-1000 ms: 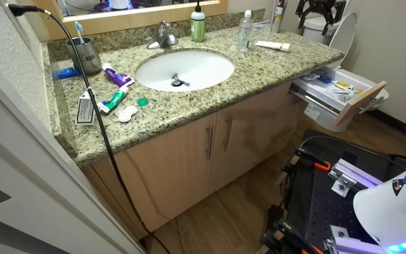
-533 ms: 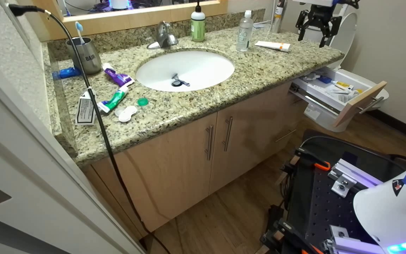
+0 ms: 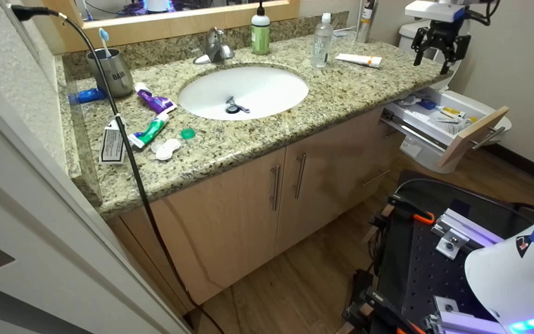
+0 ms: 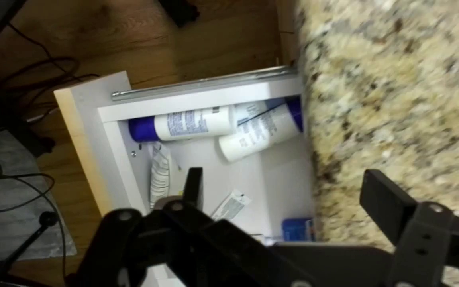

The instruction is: Close the open drawer at the right

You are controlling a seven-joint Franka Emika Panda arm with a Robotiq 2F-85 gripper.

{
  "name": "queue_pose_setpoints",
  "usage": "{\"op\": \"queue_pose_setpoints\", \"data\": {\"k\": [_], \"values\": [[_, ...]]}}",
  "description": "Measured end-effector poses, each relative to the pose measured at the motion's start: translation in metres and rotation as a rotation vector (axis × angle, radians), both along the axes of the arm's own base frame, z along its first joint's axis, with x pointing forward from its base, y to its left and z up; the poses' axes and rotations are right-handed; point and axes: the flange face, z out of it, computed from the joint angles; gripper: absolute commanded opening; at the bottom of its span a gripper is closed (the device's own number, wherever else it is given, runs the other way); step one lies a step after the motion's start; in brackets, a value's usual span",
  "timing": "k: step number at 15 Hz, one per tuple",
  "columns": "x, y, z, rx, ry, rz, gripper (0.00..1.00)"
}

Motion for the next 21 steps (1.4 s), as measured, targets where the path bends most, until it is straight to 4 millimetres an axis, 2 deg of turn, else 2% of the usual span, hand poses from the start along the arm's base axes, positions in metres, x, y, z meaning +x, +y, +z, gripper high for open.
{"op": "queue_pose_setpoints", "data": {"k": [3, 5, 9, 13, 17, 21], "values": [[-0.067, -0.020, -0.028, 0.028, 0.015, -0.101, 1.00], [-0.105, -0.030, -0.043, 0.023, 0.029, -0.149, 1.00], [-0.155, -0.042, -0.065, -0.027, 0.068, -0.203, 1.00], [-0.181, -0.049, -0.090, -0.069, 0.138, -0.195, 1.00], [-0.188, -0.055, -0.117, -0.081, 0.176, -0.209, 1.00], [-0.201, -0.079, -0.119, -0.121, 0.073, -0.391, 1.00]]}}
